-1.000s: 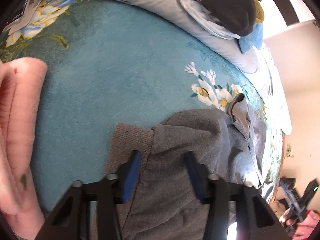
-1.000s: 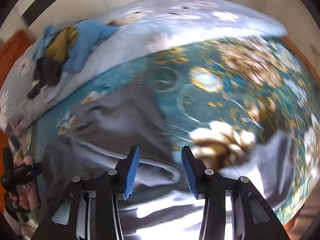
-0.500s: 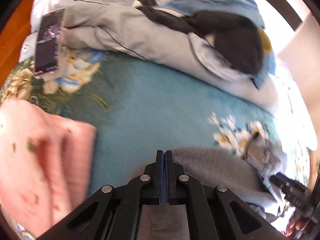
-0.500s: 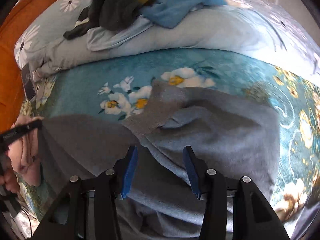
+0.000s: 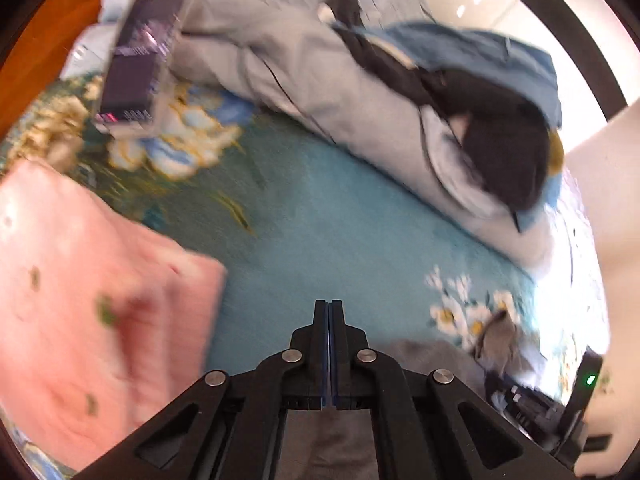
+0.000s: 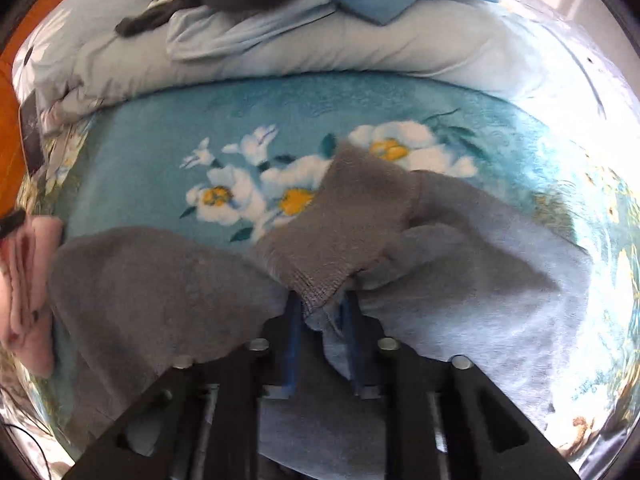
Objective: Fold clothes
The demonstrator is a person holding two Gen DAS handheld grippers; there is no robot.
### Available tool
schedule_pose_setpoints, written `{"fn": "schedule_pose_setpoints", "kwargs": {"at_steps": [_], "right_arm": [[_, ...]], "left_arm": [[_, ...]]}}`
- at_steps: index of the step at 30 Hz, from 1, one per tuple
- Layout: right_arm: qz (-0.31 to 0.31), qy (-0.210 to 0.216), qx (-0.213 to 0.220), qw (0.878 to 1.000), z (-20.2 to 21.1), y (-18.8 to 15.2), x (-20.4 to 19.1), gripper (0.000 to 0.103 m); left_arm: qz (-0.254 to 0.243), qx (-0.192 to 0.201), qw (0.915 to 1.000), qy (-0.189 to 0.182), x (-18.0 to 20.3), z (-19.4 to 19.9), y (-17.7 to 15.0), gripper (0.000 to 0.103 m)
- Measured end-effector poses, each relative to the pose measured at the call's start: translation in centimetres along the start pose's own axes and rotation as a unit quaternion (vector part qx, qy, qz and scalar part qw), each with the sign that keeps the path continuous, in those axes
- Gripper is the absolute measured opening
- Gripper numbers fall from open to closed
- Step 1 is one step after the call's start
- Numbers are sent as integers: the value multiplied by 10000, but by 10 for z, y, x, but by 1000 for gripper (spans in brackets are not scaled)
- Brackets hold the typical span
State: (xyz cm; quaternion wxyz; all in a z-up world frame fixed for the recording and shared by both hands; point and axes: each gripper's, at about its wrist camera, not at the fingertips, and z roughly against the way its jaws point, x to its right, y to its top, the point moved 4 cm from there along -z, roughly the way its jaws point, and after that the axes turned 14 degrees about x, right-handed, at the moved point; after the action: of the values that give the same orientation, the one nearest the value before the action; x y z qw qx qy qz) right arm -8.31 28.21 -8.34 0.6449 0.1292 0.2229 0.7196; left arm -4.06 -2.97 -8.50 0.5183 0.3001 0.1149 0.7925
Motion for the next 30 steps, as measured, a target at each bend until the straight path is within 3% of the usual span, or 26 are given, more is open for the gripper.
{"fn": "schedule_pose_setpoints", "kwargs": {"at_steps": [5, 10, 15, 18, 23, 30], "right_arm": [[-544, -172, 509, 9971, 41, 14, 57, 12], [-1079, -957, 1102, 9834, 99, 23, 161, 12], [-1513, -2003, 1338, 9587, 144, -1, 264, 12], [-1982, -2435, 1346, 9398, 158, -33, 315, 12], [-2923, -2538, 1050, 9160, 150, -87, 377, 12], [-3458, -2318, 903, 9047, 132, -126, 390, 12]], "left_arm": [[-152, -408, 9989, -197, 19, -14, -24, 1], [-252, -616, 9977, -119, 27, -24, -34, 5], [-284, -685, 9972, -24, 27, -32, -37, 39], [-333, -734, 9967, 48, 26, -35, -37, 47], [-379, -920, 9949, 134, 22, -46, -42, 57], [-61, -1194, 9928, 59, 19, -67, -50, 62]]}}
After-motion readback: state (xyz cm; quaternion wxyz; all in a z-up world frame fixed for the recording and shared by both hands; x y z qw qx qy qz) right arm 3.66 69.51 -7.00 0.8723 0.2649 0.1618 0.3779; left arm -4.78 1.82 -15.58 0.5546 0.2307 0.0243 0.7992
